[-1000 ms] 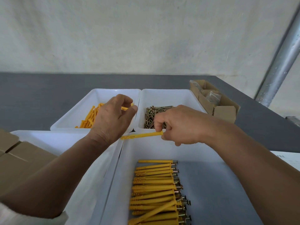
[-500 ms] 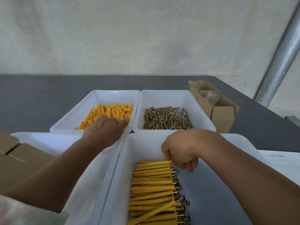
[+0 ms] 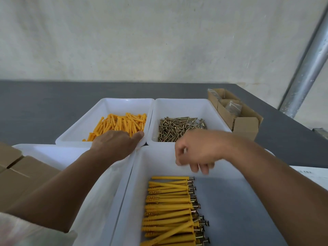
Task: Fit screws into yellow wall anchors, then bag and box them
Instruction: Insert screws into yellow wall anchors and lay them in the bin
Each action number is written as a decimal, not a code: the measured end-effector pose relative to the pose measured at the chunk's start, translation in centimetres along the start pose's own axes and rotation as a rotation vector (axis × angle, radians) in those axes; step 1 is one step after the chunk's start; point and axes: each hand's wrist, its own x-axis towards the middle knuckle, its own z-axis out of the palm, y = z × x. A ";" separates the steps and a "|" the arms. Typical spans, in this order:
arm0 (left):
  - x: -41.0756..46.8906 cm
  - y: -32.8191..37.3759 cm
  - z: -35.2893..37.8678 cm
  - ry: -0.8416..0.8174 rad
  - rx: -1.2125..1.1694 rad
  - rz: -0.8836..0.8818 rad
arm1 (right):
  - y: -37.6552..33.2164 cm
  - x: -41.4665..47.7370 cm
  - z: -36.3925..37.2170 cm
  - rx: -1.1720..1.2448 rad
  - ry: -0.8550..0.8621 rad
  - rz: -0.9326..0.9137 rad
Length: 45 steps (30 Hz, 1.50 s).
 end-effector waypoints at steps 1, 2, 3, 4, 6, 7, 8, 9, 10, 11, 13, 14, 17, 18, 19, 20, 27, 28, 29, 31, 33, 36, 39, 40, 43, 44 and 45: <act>0.0 0.0 0.0 0.007 -0.006 -0.002 | 0.3 0.1 -0.5 0.026 0.127 -0.034; 0.0 0.0 0.0 0.014 -0.012 -0.003 | 0.7 0.3 -0.9 0.035 0.267 -0.052; 0.0 0.0 0.0 0.019 -0.018 -0.005 | 1.2 0.7 -1.1 0.024 0.405 -0.052; 0.1 0.0 0.0 0.020 -0.024 -0.008 | 1.8 1.2 -1.0 -0.013 0.518 -0.033; 0.1 0.0 0.0 0.018 -0.037 -0.016 | 3.2 2.2 -0.4 -0.119 0.606 0.049; 0.1 0.0 0.0 0.019 -0.049 -0.023 | 3.9 2.7 0.0 -0.152 0.567 0.092; 0.1 0.0 -0.1 0.021 -0.062 -0.029 | 4.4 3.1 0.4 -0.162 0.492 0.134; 0.0 0.0 -0.1 0.024 -0.073 -0.035 | 4.9 3.5 0.6 -0.159 0.408 0.172; 0.0 0.0 -0.1 0.027 -0.079 -0.040 | 5.2 3.7 0.8 -0.149 0.337 0.206; 0.0 0.0 -0.2 0.032 -0.080 -0.044 | 5.4 3.9 0.8 -0.139 0.294 0.238; 0.0 0.0 -0.3 0.041 -0.086 -0.053 | 5.6 4.2 0.7 -0.125 0.251 0.292; 0.0 0.0 -0.3 0.044 -0.092 -0.055 | 5.7 4.4 0.7 -0.116 0.232 0.312; -0.1 0.0 -0.4 0.060 -0.104 -0.073 | 5.5 4.5 0.5 -0.062 0.182 0.321; -0.1 0.0 -0.4 0.073 -0.103 -0.082 | 5.6 4.5 0.5 -0.040 0.174 0.316; -0.2 0.1 -0.4 0.085 -0.100 -0.092 | 5.6 4.6 0.4 -0.018 0.171 0.311; -0.3 0.1 -0.5 0.095 -0.095 -0.101 | 5.6 4.6 0.4 0.002 0.169 0.306; -0.4 0.4 -0.9 0.050 -0.004 -0.100 | 5.2 4.4 -0.1 0.076 0.102 0.268; -0.4 0.4 -1.0 0.044 0.011 -0.094 | 5.2 4.4 -0.1 0.090 0.090 0.255; -0.5 0.4 -1.1 0.042 0.020 -0.092 | 5.2 4.4 -0.1 0.095 0.086 0.245; -0.6 0.5 -1.3 0.039 0.026 -0.097 | 5.4 4.5 0.0 0.085 0.098 0.251; -0.8 0.8 -1.5 0.033 0.034 -0.092 | 5.5 4.5 0.1 0.077 0.121 0.274; -0.9 1.2 -1.9 0.025 -0.001 -0.089 | 5.5 4.5 0.1 0.073 0.140 0.278; -1.1 1.6 -2.3 -0.007 -0.023 -0.055 | 5.5 4.5 0.1 0.077 0.144 0.269; -1.2 1.7 -2.4 -0.016 -0.017 -0.032 | 5.5 4.5 0.1 0.073 0.152 0.269; -1.4 1.6 -2.7 -0.005 -0.059 -0.021 | 5.6 4.4 0.3 0.049 0.198 0.270; -1.4 1.5 -2.8 -0.014 -0.098 -0.022 | 5.7 4.4 0.4 0.037 0.216 0.268; -1.5 1.6 -2.8 -0.029 -0.131 -0.007 | 5.7 4.4 0.5 0.025 0.234 0.267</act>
